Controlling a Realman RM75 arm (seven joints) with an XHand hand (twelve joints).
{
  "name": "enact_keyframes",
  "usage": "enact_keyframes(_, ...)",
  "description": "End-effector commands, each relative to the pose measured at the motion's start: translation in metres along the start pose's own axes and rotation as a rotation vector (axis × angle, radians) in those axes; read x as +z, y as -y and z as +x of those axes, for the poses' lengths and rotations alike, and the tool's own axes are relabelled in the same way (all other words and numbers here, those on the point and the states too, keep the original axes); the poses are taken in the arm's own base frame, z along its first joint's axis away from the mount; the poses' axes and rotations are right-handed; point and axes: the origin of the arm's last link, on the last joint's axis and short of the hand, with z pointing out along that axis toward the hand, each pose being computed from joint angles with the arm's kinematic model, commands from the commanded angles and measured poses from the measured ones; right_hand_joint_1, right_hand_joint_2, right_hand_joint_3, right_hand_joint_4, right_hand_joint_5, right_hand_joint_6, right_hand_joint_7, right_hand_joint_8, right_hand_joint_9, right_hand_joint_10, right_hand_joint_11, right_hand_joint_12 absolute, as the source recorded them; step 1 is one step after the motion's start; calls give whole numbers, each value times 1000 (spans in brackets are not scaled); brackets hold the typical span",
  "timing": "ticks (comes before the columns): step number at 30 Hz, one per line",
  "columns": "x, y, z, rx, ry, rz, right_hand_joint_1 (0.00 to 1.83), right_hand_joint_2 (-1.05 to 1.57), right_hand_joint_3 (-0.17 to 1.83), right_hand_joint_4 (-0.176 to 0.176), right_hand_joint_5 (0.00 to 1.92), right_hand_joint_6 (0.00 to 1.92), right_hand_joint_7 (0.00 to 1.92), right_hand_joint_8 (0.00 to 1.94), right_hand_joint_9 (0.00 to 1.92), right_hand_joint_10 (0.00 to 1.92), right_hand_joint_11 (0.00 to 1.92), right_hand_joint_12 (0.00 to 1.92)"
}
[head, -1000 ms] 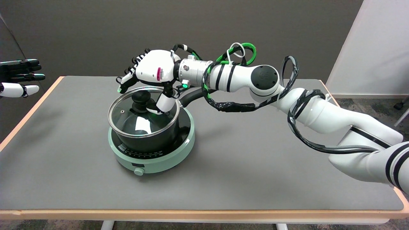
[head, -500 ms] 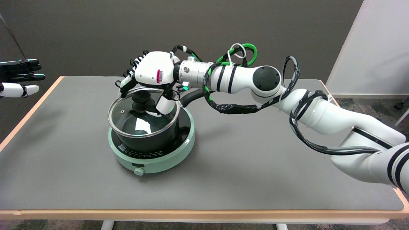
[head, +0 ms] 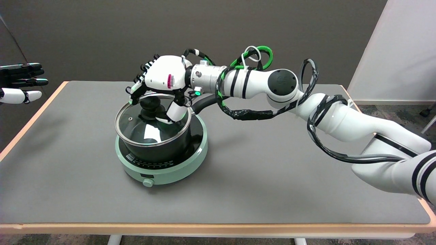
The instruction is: Pick up the pot lid.
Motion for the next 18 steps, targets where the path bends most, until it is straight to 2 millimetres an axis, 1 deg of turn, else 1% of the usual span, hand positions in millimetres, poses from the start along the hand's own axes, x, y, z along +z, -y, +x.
enact_keyframes(1,9,-4,-1,13,34,20,917,591,925,176,636,360,725,264,715,450,448,842)
enact_keyframes(3,10,-3,-1,19,38,27,919,595,922,176,640,368,729,267,717,451,449,842)
enact_keyframes(4,20,33,8,-58,83,142,920,598,920,176,643,374,730,268,717,452,449,844)
enact_keyframes(5,19,29,7,-50,80,133,921,599,920,176,645,376,731,268,718,452,450,844)
enact_keyframes(6,11,-2,0,16,43,37,920,602,918,176,649,385,733,269,719,452,451,846)
enact_keyframes(14,8,-3,1,7,43,36,915,617,906,176,661,416,746,279,726,458,455,854)
enact_keyframes(17,7,-4,3,-5,36,31,880,657,866,176,685,490,793,321,743,477,461,851)
enact_keyframes(18,6,-4,4,-8,34,29,866,677,857,176,694,542,821,344,761,506,467,858)
